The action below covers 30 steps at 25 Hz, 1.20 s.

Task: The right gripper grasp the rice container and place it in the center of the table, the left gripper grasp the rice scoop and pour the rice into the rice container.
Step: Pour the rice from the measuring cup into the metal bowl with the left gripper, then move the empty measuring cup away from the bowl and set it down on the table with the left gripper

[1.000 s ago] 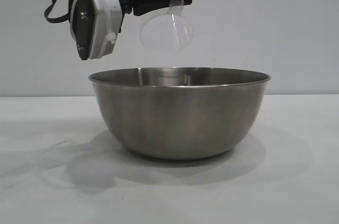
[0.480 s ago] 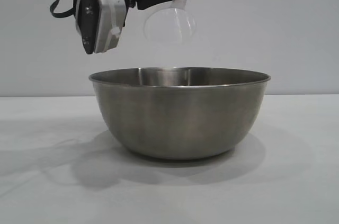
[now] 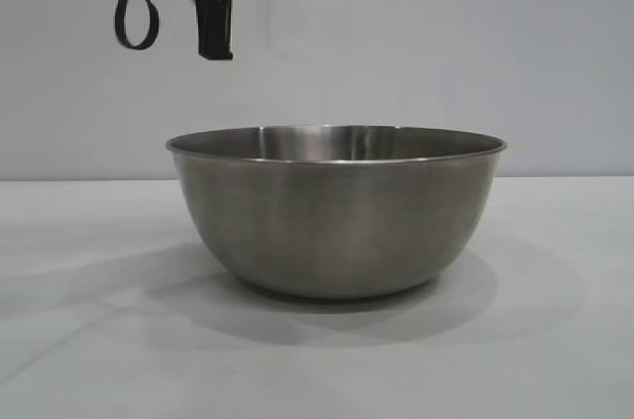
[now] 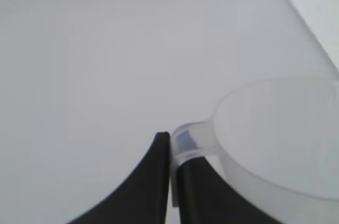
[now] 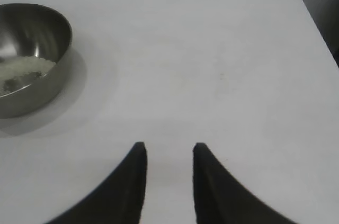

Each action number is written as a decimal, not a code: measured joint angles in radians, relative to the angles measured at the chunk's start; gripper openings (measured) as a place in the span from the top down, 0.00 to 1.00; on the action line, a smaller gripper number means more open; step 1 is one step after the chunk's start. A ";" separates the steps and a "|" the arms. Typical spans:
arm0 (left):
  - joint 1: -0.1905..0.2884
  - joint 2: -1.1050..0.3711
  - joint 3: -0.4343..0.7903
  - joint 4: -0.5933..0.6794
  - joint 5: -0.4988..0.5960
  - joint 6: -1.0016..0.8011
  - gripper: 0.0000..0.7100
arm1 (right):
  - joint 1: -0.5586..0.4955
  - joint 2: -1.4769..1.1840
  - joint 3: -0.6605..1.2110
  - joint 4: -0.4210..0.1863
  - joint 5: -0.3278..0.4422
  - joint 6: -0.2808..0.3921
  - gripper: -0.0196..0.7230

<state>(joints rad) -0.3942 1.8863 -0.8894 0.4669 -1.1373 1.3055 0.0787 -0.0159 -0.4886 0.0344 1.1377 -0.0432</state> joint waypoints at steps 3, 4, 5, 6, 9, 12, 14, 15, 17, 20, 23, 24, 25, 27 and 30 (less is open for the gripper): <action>0.000 -0.011 0.000 -0.144 0.000 -0.184 1.00 | 0.000 0.000 0.000 0.000 0.000 0.000 0.68; 0.000 -0.013 0.000 -0.203 0.000 -0.248 1.00 | 0.000 0.000 0.000 0.000 0.000 0.000 0.68; 0.000 -0.014 0.000 -0.270 0.000 -0.302 1.00 | 0.000 0.000 0.000 0.000 0.000 0.000 0.68; 0.000 -0.014 0.000 -0.341 0.000 -0.362 1.00 | 0.000 0.000 0.000 0.000 0.000 0.000 0.68; 0.000 -0.014 0.000 -0.538 0.000 -0.506 1.00 | 0.000 0.000 0.000 0.000 0.000 0.000 0.68; 0.000 -0.014 0.013 -0.677 0.000 -0.587 1.00 | 0.000 0.000 0.000 0.000 0.000 0.000 0.68; 0.000 -0.014 0.038 -0.739 0.000 -0.659 1.00 | 0.000 0.000 0.000 0.000 0.000 0.000 0.68; 0.000 -0.014 0.054 -0.767 0.000 -0.700 1.00 | 0.000 0.000 0.000 0.000 0.000 0.000 0.68; 0.000 -0.014 0.091 -0.805 0.000 -0.772 1.00 | 0.000 0.000 0.000 0.000 0.000 0.000 0.68; 0.000 -0.014 0.148 -0.842 0.000 -0.876 1.00 | 0.000 0.000 0.000 0.000 0.000 0.000 0.68; 0.000 -0.014 0.202 -0.865 0.000 -0.975 1.00 | 0.000 0.000 0.000 0.000 0.000 0.000 0.68; 0.000 -0.014 0.220 -0.873 0.000 -1.002 1.00 | 0.000 0.000 0.000 0.000 0.000 0.000 0.68; 0.000 -0.014 0.233 -0.877 0.000 -1.026 1.00 | 0.000 0.000 0.000 0.000 0.000 0.000 0.68; 0.000 -0.014 0.262 -0.883 0.000 -1.064 1.00 | 0.000 0.000 0.000 0.000 0.000 0.000 0.68; 0.000 -0.016 0.294 -0.894 0.000 -1.111 1.00 | 0.000 0.000 0.000 0.000 0.000 0.000 0.68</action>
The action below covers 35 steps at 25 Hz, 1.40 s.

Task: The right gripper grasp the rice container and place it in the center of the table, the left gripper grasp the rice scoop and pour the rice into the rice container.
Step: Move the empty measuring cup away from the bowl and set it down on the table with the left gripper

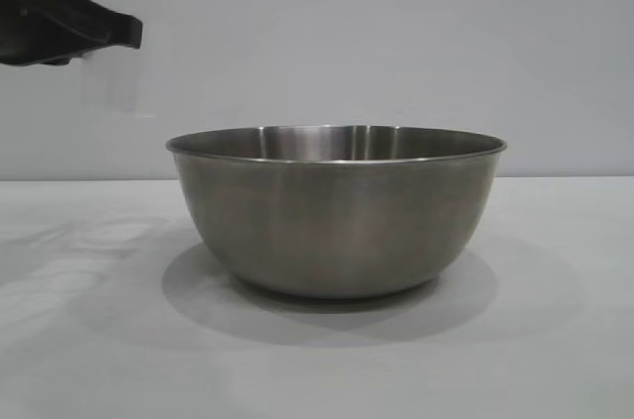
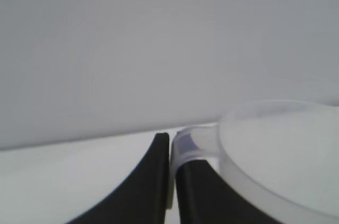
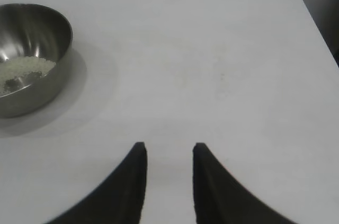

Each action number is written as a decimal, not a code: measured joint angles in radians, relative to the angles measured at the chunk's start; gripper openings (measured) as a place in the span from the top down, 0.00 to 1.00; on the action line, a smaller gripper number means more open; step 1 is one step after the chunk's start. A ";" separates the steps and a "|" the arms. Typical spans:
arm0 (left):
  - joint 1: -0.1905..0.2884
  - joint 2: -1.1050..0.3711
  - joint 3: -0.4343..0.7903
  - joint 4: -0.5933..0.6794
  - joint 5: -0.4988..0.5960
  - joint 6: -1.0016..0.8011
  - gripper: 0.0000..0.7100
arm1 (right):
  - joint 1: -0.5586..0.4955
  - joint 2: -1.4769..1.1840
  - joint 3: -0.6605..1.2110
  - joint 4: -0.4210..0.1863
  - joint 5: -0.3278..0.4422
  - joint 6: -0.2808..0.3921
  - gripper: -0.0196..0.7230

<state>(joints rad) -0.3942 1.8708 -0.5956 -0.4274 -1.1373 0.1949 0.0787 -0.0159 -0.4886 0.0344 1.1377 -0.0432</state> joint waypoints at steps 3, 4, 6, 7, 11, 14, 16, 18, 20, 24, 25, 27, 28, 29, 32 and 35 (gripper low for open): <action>0.000 0.000 0.032 -0.004 0.000 -0.039 1.00 | 0.000 0.000 0.000 0.000 0.000 0.000 0.68; 0.000 0.000 0.043 -0.007 0.000 -0.049 1.00 | 0.000 0.000 0.000 0.000 0.000 0.000 0.68; 0.000 0.000 0.064 -0.010 0.000 -0.067 1.00 | 0.000 0.000 0.000 0.000 0.000 0.000 0.68; 0.000 0.000 0.074 -0.012 0.000 -0.076 1.00 | 0.000 0.000 0.000 0.000 0.000 0.000 0.68; 0.000 0.041 0.082 -0.009 0.000 -0.118 1.00 | 0.000 0.000 0.000 0.000 0.000 0.000 0.68; 0.000 0.090 0.082 0.004 0.000 -0.138 1.00 | 0.000 0.000 0.000 0.000 0.000 0.000 0.68; 0.000 0.118 0.082 0.006 0.000 -0.145 1.00 | 0.000 0.000 0.000 0.000 0.000 0.000 0.68; 0.000 0.137 0.082 0.008 0.000 -0.165 1.00 | 0.000 0.000 0.000 0.000 0.000 0.000 0.68; 0.000 0.154 0.082 0.012 0.000 -0.182 1.00 | 0.000 0.000 0.000 0.000 0.000 0.000 0.68; 0.000 0.182 0.082 0.020 0.000 -0.193 1.00 | 0.000 0.000 0.000 0.000 0.000 0.000 0.68; 0.000 0.192 0.080 0.020 0.000 -0.193 1.00 | 0.000 0.000 0.000 0.000 0.000 0.000 0.68; 0.000 0.210 0.075 0.024 0.000 -0.193 1.00 | 0.000 0.000 0.000 0.000 0.000 0.000 0.68; 0.000 0.215 0.074 0.026 0.000 -0.193 1.00 | 0.000 0.000 0.000 0.000 0.000 0.000 0.68; 0.000 0.219 0.074 0.026 0.000 -0.193 1.00 | 0.000 0.000 0.000 0.000 0.000 0.000 0.68; 0.000 0.223 0.074 0.026 0.000 -0.193 1.00 | 0.000 0.000 0.000 0.000 0.000 0.000 0.68; 0.000 0.223 0.074 0.026 0.000 -0.193 0.93 | 0.000 0.000 0.000 0.000 0.000 0.000 0.68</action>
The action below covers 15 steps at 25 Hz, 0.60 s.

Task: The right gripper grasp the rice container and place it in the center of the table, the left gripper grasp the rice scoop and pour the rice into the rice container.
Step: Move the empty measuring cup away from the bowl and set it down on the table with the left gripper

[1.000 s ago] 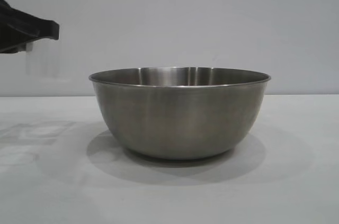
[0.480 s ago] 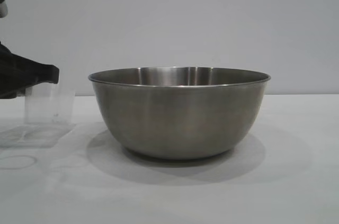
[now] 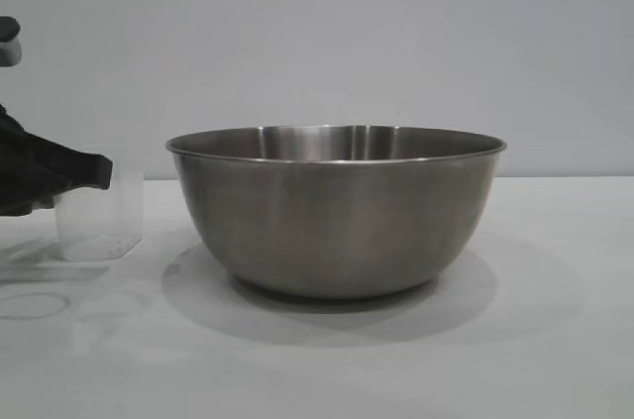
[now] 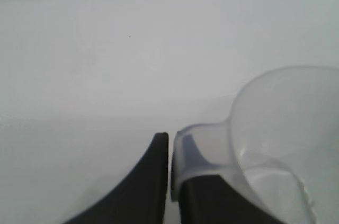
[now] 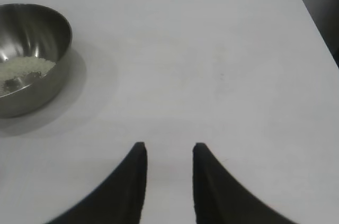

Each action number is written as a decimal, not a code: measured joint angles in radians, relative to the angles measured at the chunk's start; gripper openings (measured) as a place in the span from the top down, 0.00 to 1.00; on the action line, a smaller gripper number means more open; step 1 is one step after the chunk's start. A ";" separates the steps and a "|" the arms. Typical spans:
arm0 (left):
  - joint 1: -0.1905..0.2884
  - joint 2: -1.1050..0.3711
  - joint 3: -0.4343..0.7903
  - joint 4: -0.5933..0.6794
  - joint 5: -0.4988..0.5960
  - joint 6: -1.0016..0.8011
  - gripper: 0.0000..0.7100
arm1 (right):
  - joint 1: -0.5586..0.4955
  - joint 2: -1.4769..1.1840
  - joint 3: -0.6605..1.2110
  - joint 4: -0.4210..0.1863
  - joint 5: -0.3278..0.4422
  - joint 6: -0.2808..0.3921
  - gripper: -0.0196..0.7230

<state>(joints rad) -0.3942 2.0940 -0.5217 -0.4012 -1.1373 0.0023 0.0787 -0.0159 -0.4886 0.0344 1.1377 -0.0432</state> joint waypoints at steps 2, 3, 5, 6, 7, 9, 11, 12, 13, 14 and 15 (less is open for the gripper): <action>0.000 0.000 0.000 0.000 0.000 0.000 0.80 | 0.000 0.000 0.000 0.000 0.000 0.000 0.68; 0.000 0.000 0.000 0.000 0.000 0.000 0.76 | 0.000 0.000 0.000 0.000 0.000 0.000 0.68; 0.000 0.000 0.000 0.000 0.000 0.000 0.65 | 0.000 0.000 0.000 0.000 0.000 0.000 0.68; 0.000 0.000 0.004 0.001 0.000 0.000 0.65 | 0.000 0.000 0.000 0.000 0.000 0.000 0.68; 0.000 0.000 0.013 0.007 0.000 0.000 0.65 | 0.000 0.000 0.000 0.000 0.000 0.000 0.68; 0.000 0.000 0.035 0.024 0.000 0.000 0.65 | 0.000 0.000 0.000 0.000 0.000 0.000 0.68; 0.000 0.000 0.062 0.032 0.000 0.000 0.62 | 0.000 0.000 0.000 0.000 0.000 0.000 0.68; 0.000 0.000 0.073 0.034 0.000 0.000 0.62 | 0.000 0.000 0.000 0.000 0.000 0.000 0.68; 0.000 -0.002 0.087 0.037 0.000 0.000 0.62 | 0.000 0.000 0.000 0.000 0.000 0.000 0.68; 0.000 -0.007 0.101 0.044 0.000 0.000 0.62 | 0.000 0.000 0.000 0.000 0.000 0.000 0.68; 0.000 -0.020 0.114 0.050 0.000 0.000 0.62 | 0.000 0.000 0.000 0.000 0.000 0.000 0.68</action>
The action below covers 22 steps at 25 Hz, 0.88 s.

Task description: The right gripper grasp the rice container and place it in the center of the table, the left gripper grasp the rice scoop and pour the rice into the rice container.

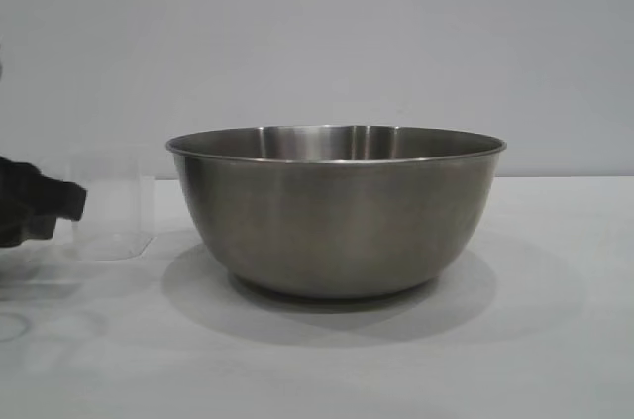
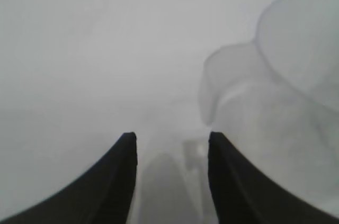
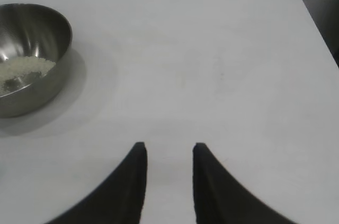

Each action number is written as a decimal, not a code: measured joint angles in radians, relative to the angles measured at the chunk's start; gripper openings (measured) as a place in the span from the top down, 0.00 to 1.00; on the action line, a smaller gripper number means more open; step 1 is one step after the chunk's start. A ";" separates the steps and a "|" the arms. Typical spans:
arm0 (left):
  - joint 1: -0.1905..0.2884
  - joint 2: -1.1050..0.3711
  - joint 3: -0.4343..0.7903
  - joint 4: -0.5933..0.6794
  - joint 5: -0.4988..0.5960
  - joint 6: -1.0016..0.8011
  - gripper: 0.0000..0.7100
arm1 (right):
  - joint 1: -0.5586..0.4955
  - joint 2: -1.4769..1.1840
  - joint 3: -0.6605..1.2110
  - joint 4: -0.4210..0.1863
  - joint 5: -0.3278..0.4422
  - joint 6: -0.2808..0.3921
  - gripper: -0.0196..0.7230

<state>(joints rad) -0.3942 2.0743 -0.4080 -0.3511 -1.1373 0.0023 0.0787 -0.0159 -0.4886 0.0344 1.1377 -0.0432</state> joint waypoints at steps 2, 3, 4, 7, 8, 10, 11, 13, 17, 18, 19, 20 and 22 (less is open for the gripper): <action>0.000 -0.035 0.031 0.004 0.000 0.000 0.62 | 0.000 0.000 0.000 0.000 0.000 0.000 0.68; 0.000 -0.058 0.048 0.004 0.000 0.000 0.62 | 0.000 0.000 0.000 0.000 0.000 0.000 0.68; 0.000 -0.082 0.063 0.004 0.000 0.000 0.62 | 0.000 0.000 0.000 0.000 0.000 0.000 0.68; 0.000 -0.154 0.123 0.031 0.000 0.000 0.62 | 0.000 0.000 0.000 0.000 0.000 0.000 0.68; 0.000 -0.180 0.143 0.048 0.000 0.000 0.62 | 0.000 0.000 0.000 0.000 0.000 0.000 0.68; 0.000 -0.223 0.175 0.084 0.000 0.000 0.62 | 0.000 0.000 0.000 0.000 0.000 0.000 0.68; 0.000 -0.243 0.184 0.104 0.000 0.000 0.62 | 0.000 0.000 0.000 0.000 0.000 0.000 0.68; 0.000 -0.275 0.206 0.140 0.000 0.000 0.62 | 0.000 0.000 0.000 0.000 0.000 0.000 0.68; 0.000 -0.321 0.256 0.167 -0.001 -0.022 0.62 | 0.000 0.000 0.000 0.000 0.000 0.000 0.68; 0.000 -0.328 0.266 0.167 -0.002 -0.039 0.62 | 0.000 0.000 0.000 0.000 0.000 0.000 0.68; 0.000 -0.332 0.277 0.167 -0.002 -0.059 0.62 | 0.000 0.000 0.000 0.000 0.000 0.000 0.68; 0.000 -0.335 0.284 0.167 -0.003 -0.071 0.62 | 0.000 0.000 0.000 0.000 0.000 0.000 0.68; 0.000 -0.338 0.285 0.172 -0.003 -0.078 0.62 | 0.000 0.000 0.000 0.000 0.000 0.000 0.68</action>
<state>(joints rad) -0.3942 1.7362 -0.1227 -0.1791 -1.1400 -0.0755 0.0787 -0.0159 -0.4886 0.0344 1.1377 -0.0432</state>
